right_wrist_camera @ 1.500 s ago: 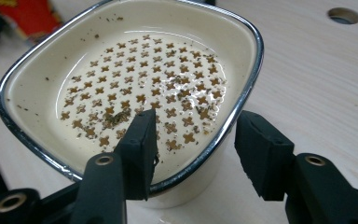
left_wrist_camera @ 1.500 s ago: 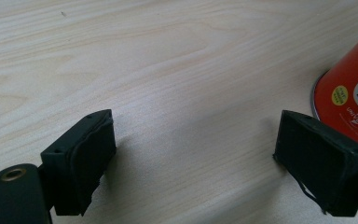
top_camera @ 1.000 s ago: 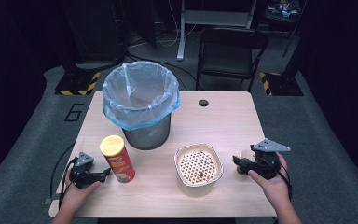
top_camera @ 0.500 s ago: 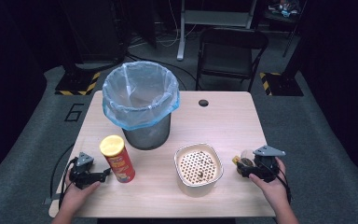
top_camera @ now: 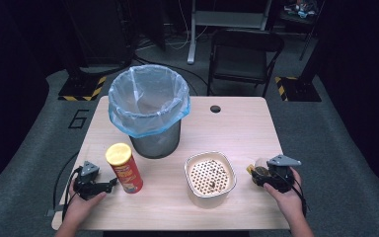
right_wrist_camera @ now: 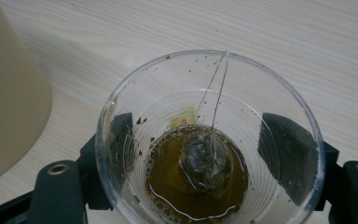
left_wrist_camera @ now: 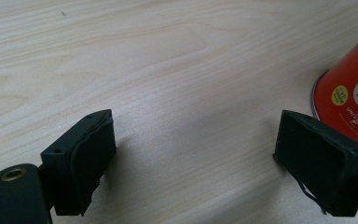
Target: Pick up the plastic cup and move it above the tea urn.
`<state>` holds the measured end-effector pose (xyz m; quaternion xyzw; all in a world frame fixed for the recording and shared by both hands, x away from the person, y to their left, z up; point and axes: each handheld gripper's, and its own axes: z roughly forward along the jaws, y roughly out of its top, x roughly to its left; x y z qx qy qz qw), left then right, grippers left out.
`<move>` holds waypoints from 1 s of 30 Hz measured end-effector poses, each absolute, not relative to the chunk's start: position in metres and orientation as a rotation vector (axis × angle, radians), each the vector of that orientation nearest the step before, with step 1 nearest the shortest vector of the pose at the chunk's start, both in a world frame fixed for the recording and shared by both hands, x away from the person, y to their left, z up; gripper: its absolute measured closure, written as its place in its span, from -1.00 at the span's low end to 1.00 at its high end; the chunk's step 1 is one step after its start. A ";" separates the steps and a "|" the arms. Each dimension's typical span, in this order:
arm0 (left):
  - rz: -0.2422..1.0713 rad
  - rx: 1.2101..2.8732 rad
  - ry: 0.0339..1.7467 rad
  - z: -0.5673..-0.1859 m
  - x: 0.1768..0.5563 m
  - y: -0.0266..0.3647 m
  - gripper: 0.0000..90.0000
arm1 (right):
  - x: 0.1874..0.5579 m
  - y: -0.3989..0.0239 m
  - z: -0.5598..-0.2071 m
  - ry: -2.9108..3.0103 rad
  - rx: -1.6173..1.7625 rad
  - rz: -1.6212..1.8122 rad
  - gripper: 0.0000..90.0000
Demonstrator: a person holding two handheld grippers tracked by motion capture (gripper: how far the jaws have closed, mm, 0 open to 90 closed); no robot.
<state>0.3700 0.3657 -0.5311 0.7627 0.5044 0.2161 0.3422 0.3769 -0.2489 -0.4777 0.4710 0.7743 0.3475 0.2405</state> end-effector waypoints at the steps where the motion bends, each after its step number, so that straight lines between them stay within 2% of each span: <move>1: 0.562 1.983 1.311 -0.531 0.370 0.366 -0.74 | 0.376 -0.249 -0.477 2.125 1.281 0.950 -0.41; 10: 0.562 1.983 1.311 -0.531 0.370 0.366 -0.74 | 0.375 -0.246 -0.471 2.179 1.204 0.978 -0.30; 18: 0.562 1.984 1.312 -0.531 0.370 0.366 -0.74 | 0.379 -0.230 -0.433 2.264 0.986 0.958 -0.26; 19: 0.562 1.984 1.311 -0.531 0.370 0.366 -0.74 | 0.385 -0.221 -0.418 2.281 0.896 0.938 -0.26; 24: 0.560 1.984 1.312 -0.531 0.370 0.366 -0.74 | 0.401 -0.197 -0.393 2.297 0.726 0.877 -0.25; 30: 0.566 1.986 1.305 -0.531 0.371 0.366 -0.74 | 0.426 -0.172 -0.379 2.287 0.507 0.926 -0.25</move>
